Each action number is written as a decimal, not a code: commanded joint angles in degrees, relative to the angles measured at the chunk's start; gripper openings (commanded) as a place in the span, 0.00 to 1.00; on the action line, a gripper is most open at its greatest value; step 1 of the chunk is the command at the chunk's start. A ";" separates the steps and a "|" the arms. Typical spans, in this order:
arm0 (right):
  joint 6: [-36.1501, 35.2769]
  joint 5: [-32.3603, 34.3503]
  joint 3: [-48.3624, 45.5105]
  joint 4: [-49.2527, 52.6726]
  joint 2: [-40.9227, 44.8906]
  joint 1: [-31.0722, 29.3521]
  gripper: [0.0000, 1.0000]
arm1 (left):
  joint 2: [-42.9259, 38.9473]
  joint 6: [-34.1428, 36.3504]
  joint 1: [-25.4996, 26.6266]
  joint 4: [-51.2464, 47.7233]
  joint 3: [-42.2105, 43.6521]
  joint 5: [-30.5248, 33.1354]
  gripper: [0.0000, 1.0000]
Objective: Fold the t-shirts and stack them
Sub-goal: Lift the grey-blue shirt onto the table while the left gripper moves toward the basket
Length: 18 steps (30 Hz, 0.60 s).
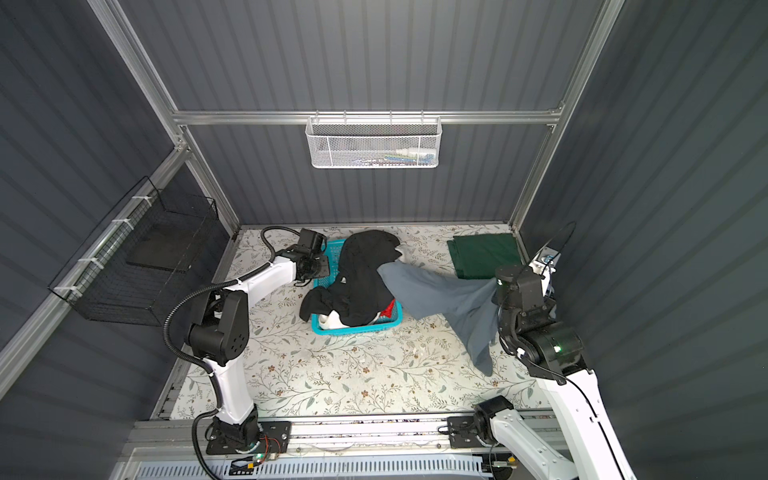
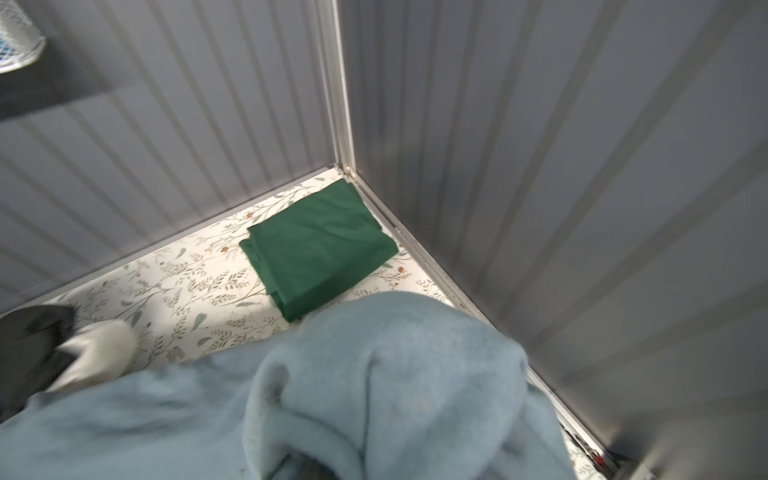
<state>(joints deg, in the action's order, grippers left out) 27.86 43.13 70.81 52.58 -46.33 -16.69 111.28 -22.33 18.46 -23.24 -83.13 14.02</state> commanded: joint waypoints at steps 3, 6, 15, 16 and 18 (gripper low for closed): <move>-0.21 -0.49 -0.58 0.19 0.88 1.74 0.00 | -2.02 1.21 -5.80 -5.59 -0.72 11.10 0.16; 0.43 -1.05 -0.75 0.77 -0.33 1.83 0.00 | -2.28 1.50 -8.10 -5.82 -1.55 13.08 0.17; 1.15 -6.77 -2.06 -1.42 1.01 2.26 0.00 | 1.97 4.67 -10.64 -6.49 -7.78 20.28 0.23; 1.93 -8.40 -2.69 -1.79 1.04 2.25 0.00 | 2.40 5.17 -10.64 -6.40 -8.65 21.73 0.25; 4.14 -13.31 -5.18 -3.62 1.05 2.19 0.00 | 3.99 7.36 -10.66 -5.86 -11.16 24.12 0.34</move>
<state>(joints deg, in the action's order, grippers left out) 29.06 36.25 68.07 52.29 -45.54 -14.61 113.21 -18.46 8.14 -28.80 -90.54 30.37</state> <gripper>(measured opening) 0.086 0.318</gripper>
